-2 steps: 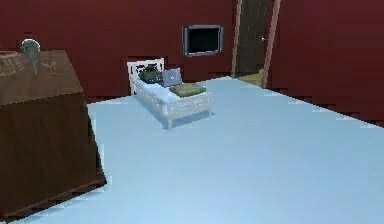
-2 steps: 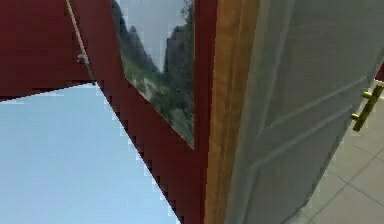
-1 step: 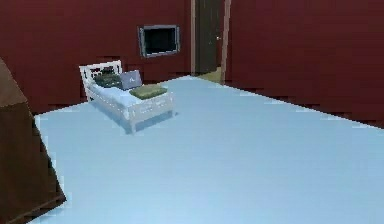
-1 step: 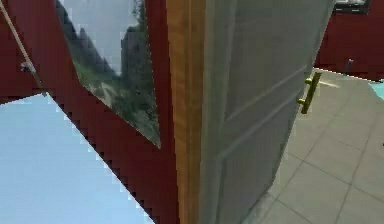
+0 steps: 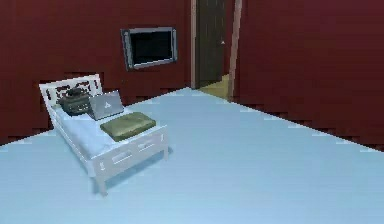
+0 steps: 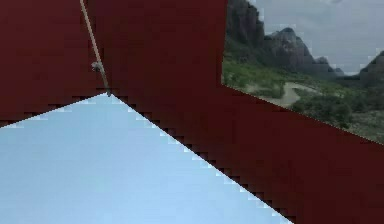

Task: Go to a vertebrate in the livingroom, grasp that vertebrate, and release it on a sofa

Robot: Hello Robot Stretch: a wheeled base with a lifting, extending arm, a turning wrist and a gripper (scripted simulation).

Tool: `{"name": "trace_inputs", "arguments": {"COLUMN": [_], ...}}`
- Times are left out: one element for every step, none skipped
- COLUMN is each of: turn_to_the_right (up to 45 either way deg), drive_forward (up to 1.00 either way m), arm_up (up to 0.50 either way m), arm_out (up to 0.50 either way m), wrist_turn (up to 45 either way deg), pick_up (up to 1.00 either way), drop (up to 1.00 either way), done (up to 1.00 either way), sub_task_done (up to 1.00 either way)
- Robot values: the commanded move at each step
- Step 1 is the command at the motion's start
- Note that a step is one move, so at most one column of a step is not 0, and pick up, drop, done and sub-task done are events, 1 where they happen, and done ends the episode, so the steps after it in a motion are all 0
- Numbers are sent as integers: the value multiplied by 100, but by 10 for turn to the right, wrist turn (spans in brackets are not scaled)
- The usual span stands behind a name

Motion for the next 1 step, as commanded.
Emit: {"name": "trace_inputs", "arguments": {"turn_to_the_right": [30], "drive_forward": [0], "arm_up": [0], "arm_out": [0], "wrist_turn": [0], "pick_up": [0], "drop": [0], "done": [0], "sub_task_done": [0]}}
